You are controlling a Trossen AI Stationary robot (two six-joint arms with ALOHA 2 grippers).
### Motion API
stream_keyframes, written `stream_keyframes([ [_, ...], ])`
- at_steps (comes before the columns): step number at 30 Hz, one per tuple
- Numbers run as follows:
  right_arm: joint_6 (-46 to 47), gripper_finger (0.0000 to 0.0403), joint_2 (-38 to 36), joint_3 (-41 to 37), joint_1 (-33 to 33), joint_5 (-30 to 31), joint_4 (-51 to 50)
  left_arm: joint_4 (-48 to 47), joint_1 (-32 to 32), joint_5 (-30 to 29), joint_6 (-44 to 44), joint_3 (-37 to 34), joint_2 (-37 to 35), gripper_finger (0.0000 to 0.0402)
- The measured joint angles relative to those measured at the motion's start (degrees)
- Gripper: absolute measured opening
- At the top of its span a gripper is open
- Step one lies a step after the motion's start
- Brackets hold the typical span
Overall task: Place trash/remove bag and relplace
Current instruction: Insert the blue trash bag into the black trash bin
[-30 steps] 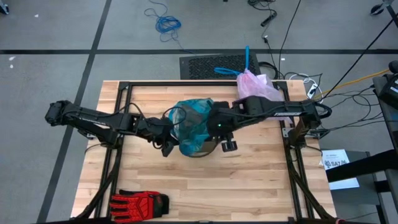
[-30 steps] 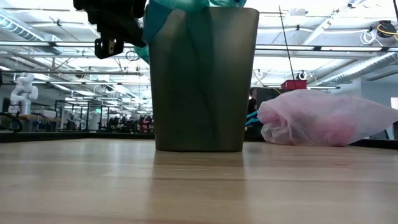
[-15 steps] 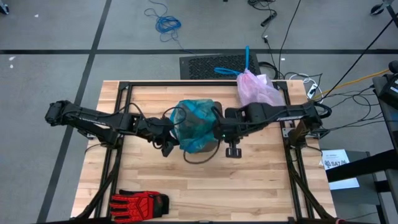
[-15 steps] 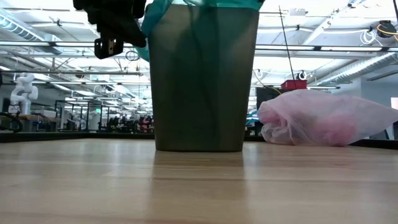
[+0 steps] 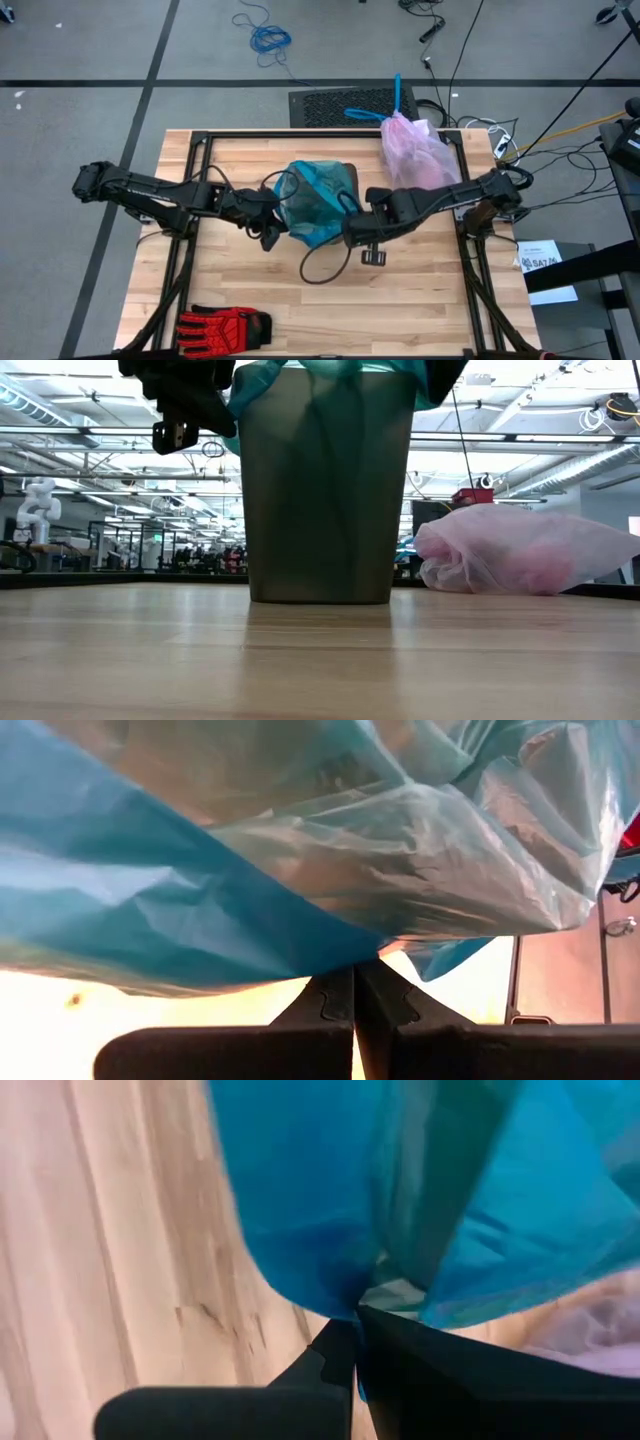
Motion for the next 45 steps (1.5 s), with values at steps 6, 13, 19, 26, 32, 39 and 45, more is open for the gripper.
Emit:
stream_keyframes([
  [6,3.0,0.0,-3.3,-4.3,0.9,-0.1,5.3,0.0,0.0,-0.3,0.0,0.0,0.0,0.0],
  [13,4.4,0.0002,-4.4,-8.4,-0.4,-1.1,8.8,-0.3,0.7,-1.9,0.2,0.0,0.0,0.0],
  [19,4.3,0.0045,-4.4,-8.8,-0.5,-3.7,9.8,-0.3,1.4,-2.0,0.2,0.0,0.0,0.0],
  [26,4.9,0.0135,-4.4,-7.9,-0.3,-6.7,8.3,-0.3,1.5,0.6,0.0,0.0,0.0,0.0042],
  [32,3.9,0.0199,-4.4,-2.3,-0.3,-8.3,5.8,-0.5,1.5,1.0,0.0,1.3,0.0,0.0101],
  [39,3.0,0.0223,-4.4,4.7,-0.3,-8.1,3.2,-3.8,1.5,1.0,0.0,2.9,0.0,0.0135],
  [45,2.3,0.0214,-4.4,5.5,-0.3,-8.1,4.6,-7.0,1.5,4.9,-0.3,2.9,0.0,0.0137],
])
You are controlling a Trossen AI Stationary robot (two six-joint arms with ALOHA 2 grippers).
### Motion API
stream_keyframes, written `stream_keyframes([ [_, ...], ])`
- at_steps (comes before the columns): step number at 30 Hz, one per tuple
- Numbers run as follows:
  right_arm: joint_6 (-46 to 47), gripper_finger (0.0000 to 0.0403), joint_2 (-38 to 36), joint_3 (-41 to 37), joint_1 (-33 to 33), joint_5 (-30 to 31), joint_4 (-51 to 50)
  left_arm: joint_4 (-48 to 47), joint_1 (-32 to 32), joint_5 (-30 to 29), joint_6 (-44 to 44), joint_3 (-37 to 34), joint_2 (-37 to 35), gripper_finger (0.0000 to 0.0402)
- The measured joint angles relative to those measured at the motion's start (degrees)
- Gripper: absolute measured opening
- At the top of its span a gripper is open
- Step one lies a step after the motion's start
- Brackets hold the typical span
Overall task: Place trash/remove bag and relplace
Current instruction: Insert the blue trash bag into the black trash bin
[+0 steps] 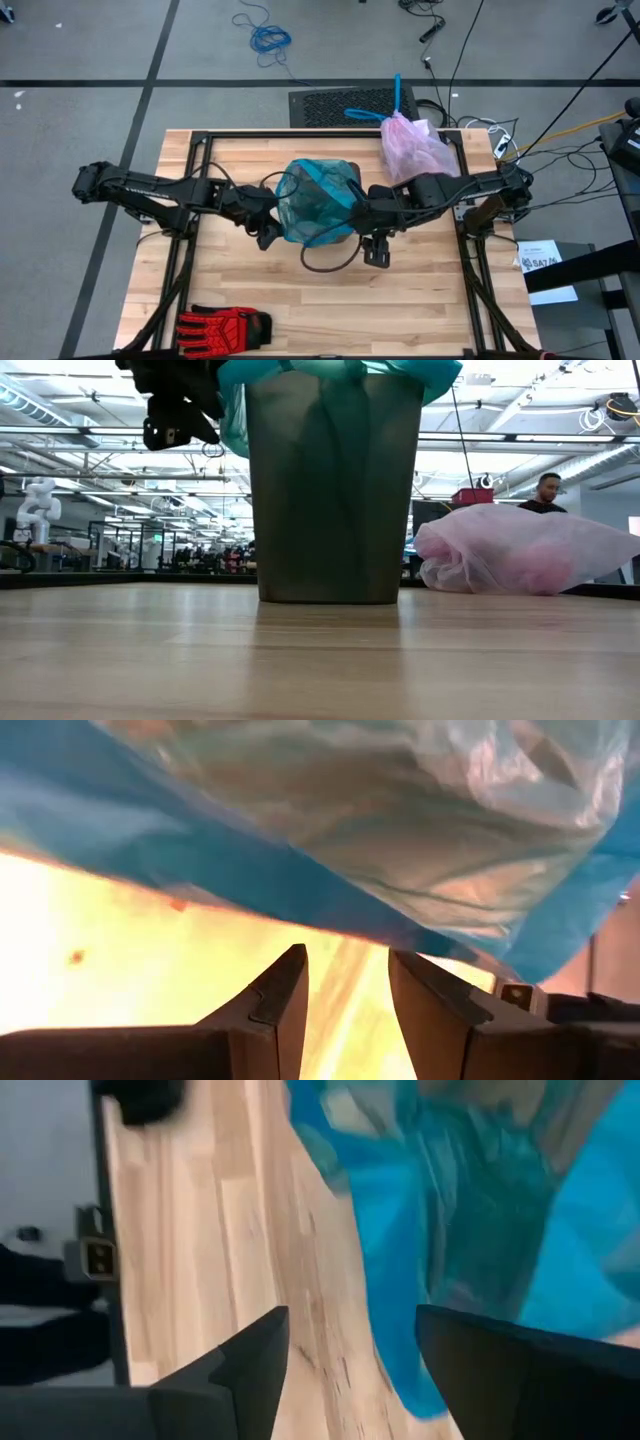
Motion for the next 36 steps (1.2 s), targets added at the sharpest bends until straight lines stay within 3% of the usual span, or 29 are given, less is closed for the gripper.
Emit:
stream_keyframes([
  [5,-1.2,0.0171,-0.8,0.0,0.3,0.4,5.7,-0.2,0.0,1.4,-1.1,0.0,0.0,0.0137],
  [10,-4.6,0.0068,-0.7,0.0,0.3,0.9,10.8,-0.3,0.0,1.6,-1.2,0.0,0.0,0.0137],
  [13,-7.3,0.0012,-0.7,0.0,0.3,5.3,13.9,-0.2,0.0,2.3,-1.2,0.0,0.0,0.0137],
  [22,-8.7,0.0002,3.0,-2.9,-2.2,7.8,14.2,-1.2,-0.1,3.4,-2.7,2.3,-1.8,0.0137],
  [31,-4.5,0.0,3.4,-5.5,0.7,6.0,14.6,-6.4,-0.1,-6.0,-2.4,9.1,-7.5,0.0137],
  [36,-2.6,0.0,3.4,-9.7,0.3,6.3,14.4,-3.7,-0.1,-6.2,-2.1,9.2,-7.0,0.0137],
])
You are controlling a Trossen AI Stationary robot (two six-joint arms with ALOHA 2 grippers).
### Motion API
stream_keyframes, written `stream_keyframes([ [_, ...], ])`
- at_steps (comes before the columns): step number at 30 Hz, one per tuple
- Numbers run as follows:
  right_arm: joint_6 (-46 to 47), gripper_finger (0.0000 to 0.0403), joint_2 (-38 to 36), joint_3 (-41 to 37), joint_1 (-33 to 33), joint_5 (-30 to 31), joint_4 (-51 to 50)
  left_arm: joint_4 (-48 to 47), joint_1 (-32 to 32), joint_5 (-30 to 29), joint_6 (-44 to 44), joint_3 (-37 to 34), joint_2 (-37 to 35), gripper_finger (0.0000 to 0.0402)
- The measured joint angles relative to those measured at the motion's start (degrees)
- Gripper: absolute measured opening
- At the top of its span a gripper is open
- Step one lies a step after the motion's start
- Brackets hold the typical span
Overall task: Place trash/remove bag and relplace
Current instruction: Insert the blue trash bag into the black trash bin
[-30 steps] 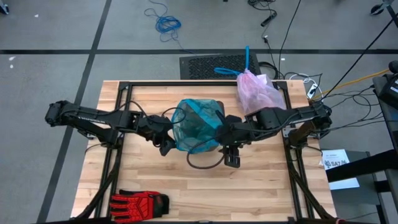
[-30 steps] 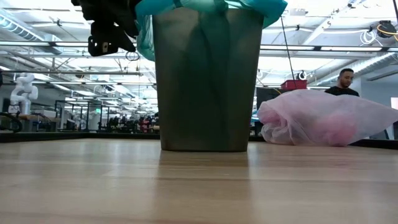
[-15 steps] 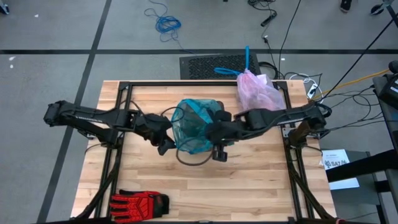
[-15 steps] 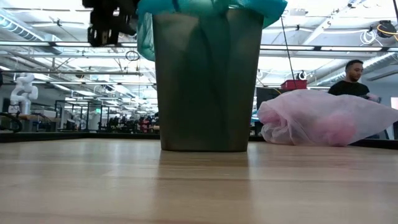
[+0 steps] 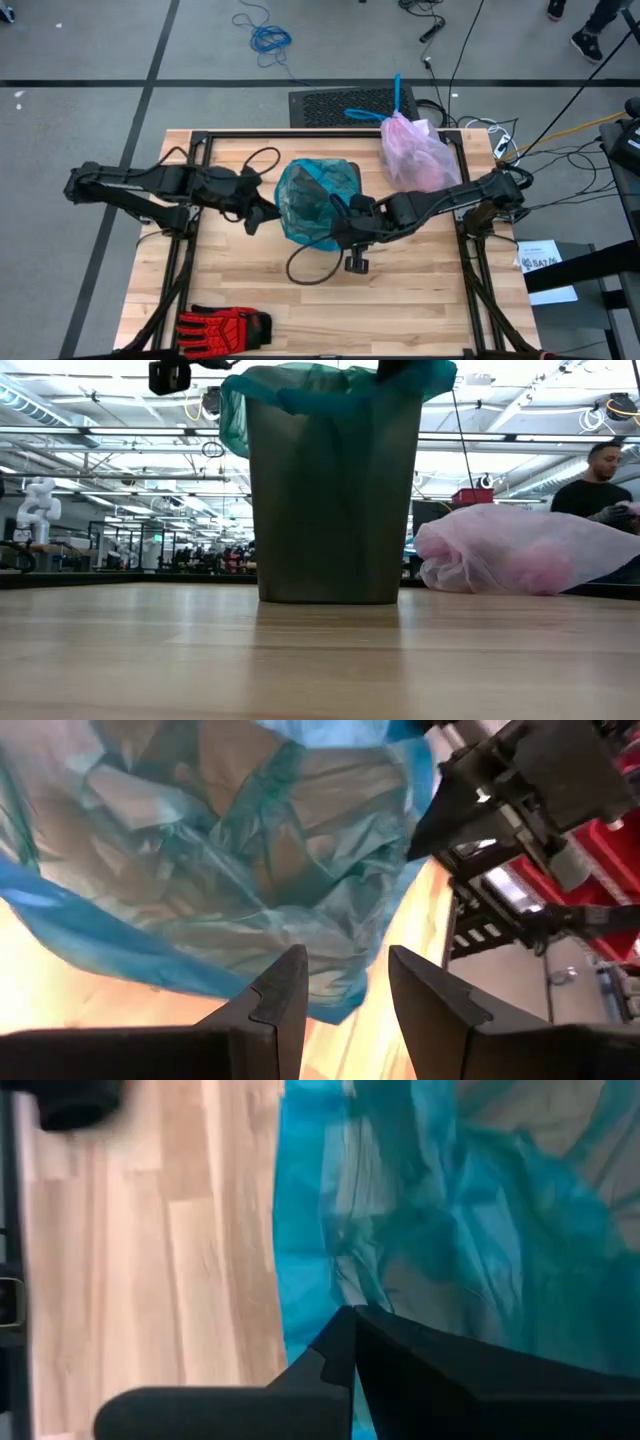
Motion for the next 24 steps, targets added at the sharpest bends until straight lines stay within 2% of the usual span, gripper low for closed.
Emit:
stream_keyframes([
  [4,-0.2,0.0,0.1,-1.7,-0.1,0.0,0.3,1.8,0.1,-0.1,0.0,-0.1,2.5,0.0137],
  [9,-1.3,0.0,-3.2,3.7,1.3,-0.2,2.7,8.0,0.1,-0.1,0.0,-0.1,5.3,0.0137],
  [11,0.0,0.0,-4.4,6.6,1.3,2.5,2.4,10.1,0.1,-1.0,0.7,-0.1,6.1,0.0137],
  [14,0.6,0.0013,-4.7,10.4,0.0,10.8,2.2,10.4,0.1,-2.8,2.5,-0.1,7.2,0.0137],
  [17,-2.7,0.0048,-4.8,12.1,-2.0,15.8,1.9,10.3,0.1,-4.5,3.2,-0.1,8.6,0.0137],
  [24,-7.2,0.0174,-2.1,8.9,-5.9,16.6,1.5,11.1,0.1,-5.5,2.8,0.0,12.2,0.0137],
])
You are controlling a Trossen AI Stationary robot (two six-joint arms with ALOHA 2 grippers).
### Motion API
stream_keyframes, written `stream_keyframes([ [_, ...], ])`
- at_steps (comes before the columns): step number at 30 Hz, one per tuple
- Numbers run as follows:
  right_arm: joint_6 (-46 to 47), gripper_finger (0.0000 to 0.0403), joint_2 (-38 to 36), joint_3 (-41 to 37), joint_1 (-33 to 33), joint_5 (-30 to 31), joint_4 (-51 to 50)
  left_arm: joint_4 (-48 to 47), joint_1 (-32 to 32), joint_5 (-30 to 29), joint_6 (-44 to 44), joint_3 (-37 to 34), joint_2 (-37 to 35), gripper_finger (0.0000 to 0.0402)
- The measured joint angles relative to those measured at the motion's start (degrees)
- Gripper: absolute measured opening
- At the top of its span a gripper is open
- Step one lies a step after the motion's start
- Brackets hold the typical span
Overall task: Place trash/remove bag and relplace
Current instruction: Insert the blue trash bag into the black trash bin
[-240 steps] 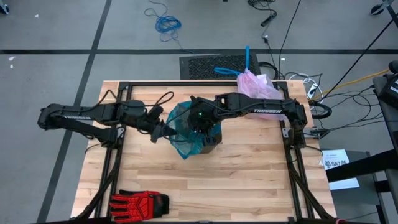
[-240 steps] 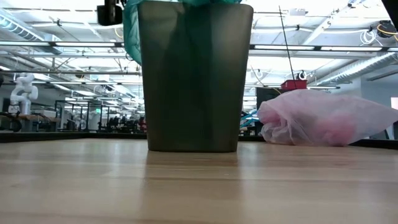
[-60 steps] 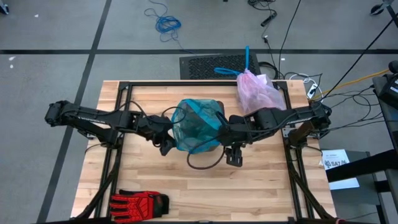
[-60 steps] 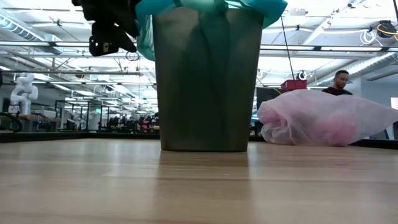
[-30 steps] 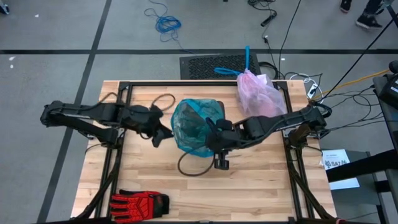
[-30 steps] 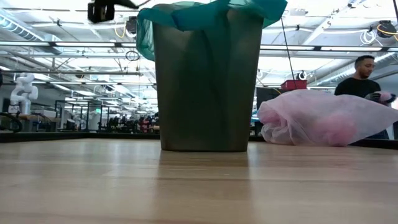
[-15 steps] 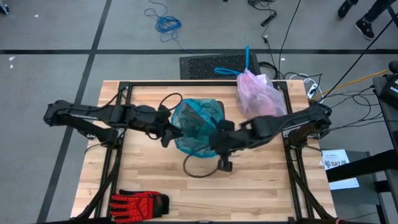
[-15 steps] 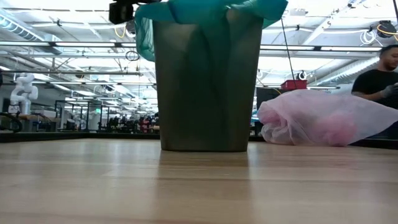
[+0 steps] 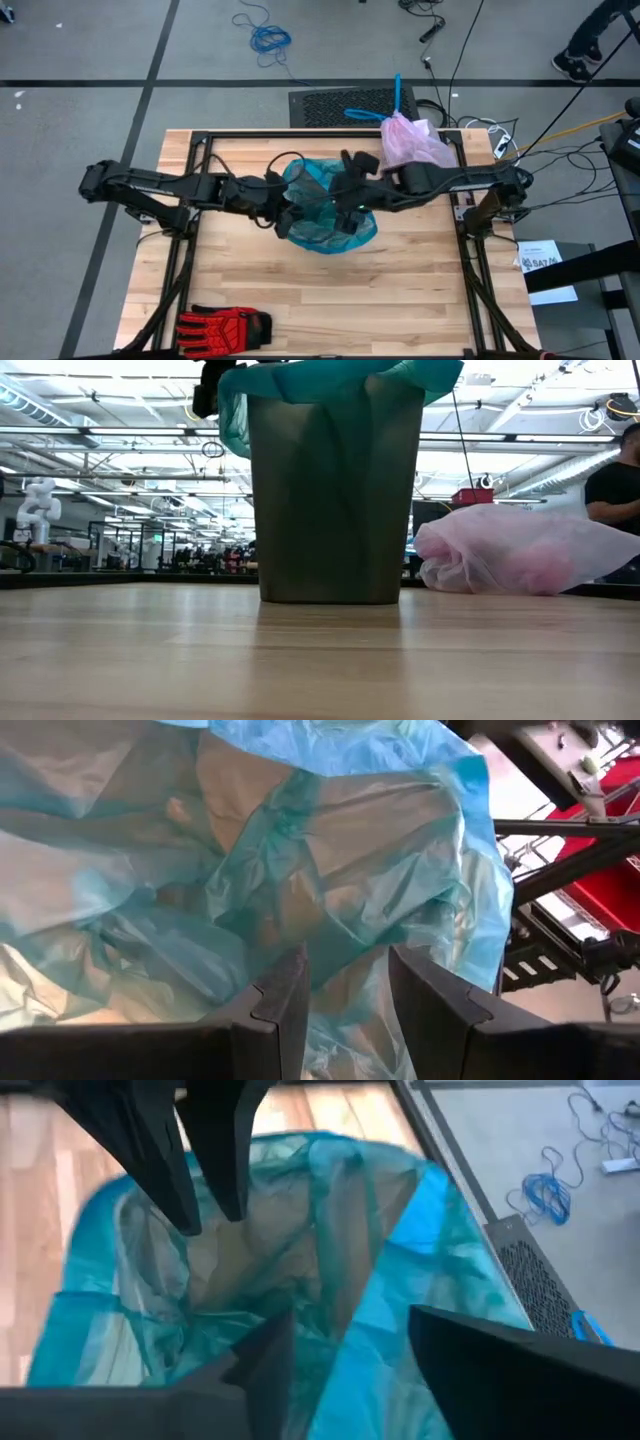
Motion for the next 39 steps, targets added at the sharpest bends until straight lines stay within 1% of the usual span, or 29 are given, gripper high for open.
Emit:
stream_keyframes([
  [3,-0.1,0.022,2.2,-0.4,-0.6,0.0,0.2,0.6,0.0,-0.2,-0.2,0.1,0.8,0.0137],
  [6,-0.2,0.025,4.4,-0.5,-0.7,1.0,0.4,1.2,0.0,-0.2,-0.2,0.1,0.9,0.0137],
  [8,-0.2,0.0258,5.8,-0.5,-0.9,4.7,-0.2,1.5,0.0,-0.5,-0.2,0.0,0.9,0.0137],
  [10,0.3,0.0256,7.0,-0.5,-1.0,10.3,-2.2,1.4,0.0,-0.9,-0.2,0.0,0.9,0.0137],
  [12,1.8,0.0242,8.0,-0.5,-1.6,15.0,-4.2,1.3,0.0,-1.1,-0.3,0.0,0.9,0.0137],
  [13,2.6,0.023,8.3,-0.5,-2.0,15.9,-5.3,1.3,0.0,-1.1,-0.3,0.0,0.9,0.0137],
  [15,4.5,0.0195,8.3,-0.5,-3.1,15.9,-6.8,1.3,0.0,-1.1,-0.3,0.0,0.9,0.0137],
  [18,6.0,0.0122,8.4,-0.5,-4.2,15.0,-8.5,1.2,0.0,-1.1,-0.3,0.0,0.9,0.0137],
  [21,5.4,0.0032,8.0,-0.5,-4.4,14.9,-8.3,1.2,0.0,-1.1,-0.3,0.0,0.9,0.0137],
  [22,4.9,0.0017,7.6,-0.5,-4.3,14.9,-8.3,1.1,0.0,-1.1,-0.3,0.0,0.9,0.0137],
  [27,6.1,0.0003,5.6,-0.5,-5.3,14.4,-8.8,0.5,-0.1,-1.1,-0.3,0.0,0.9,0.0137],
  [31,8.0,0.0001,3.4,-0.5,-7.3,14.3,-9.7,-0.4,-0.1,-1.0,-0.2,0.0,0.8,0.0131],
  [33,8.1,0.0001,2.8,-0.4,-8.6,11.7,-10.1,-0.8,-0.1,-0.7,-0.1,0.0,0.8,0.0122],
  [36,5.3,0.0,2.0,-0.4,-9.7,5.1,-8.6,-0.8,0.0,-0.4,0.1,0.0,0.8,0.0103],
  [39,5.0,0.0,0.8,-0.4,-9.4,3.9,-8.3,-0.8,0.0,-0.3,0.2,0.0,0.8,0.0083],
])
